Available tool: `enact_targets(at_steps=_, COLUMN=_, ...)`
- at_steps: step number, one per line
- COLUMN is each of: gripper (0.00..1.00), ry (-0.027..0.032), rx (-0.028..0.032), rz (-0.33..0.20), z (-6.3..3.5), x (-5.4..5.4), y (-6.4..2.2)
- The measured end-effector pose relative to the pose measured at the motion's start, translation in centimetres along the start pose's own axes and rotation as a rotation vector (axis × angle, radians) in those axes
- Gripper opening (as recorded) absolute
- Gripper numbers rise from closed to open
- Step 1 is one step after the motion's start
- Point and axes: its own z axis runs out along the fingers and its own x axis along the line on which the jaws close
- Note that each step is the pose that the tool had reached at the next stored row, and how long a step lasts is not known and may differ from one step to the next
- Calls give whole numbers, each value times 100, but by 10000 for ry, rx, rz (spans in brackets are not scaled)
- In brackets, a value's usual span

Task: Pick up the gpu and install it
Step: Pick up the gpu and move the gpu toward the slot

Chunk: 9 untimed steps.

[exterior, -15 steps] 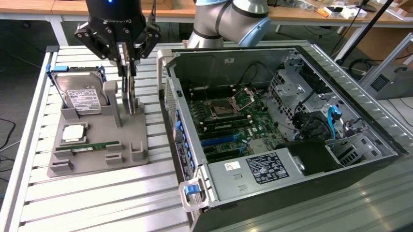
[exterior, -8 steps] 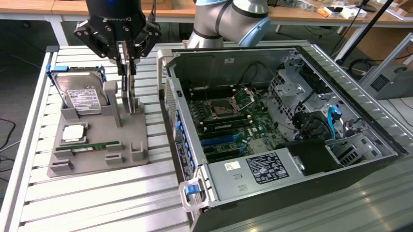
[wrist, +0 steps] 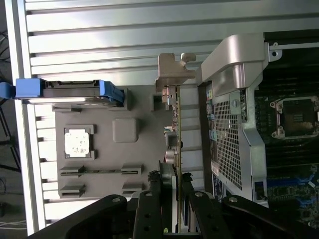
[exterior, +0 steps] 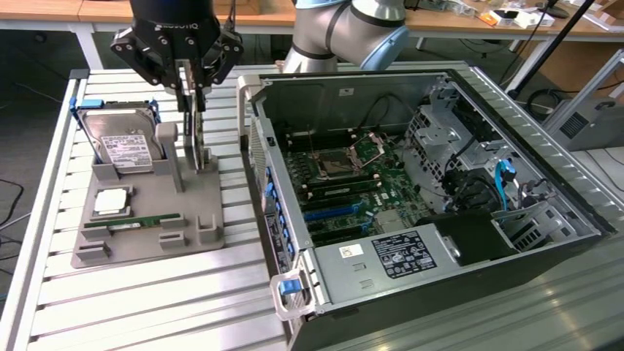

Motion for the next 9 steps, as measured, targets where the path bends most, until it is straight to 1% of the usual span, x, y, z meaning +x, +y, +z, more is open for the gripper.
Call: enact_targets(at_steps=9, gripper=27, ry=0, rx=0, rz=0, z=-28, x=-1, y=1)
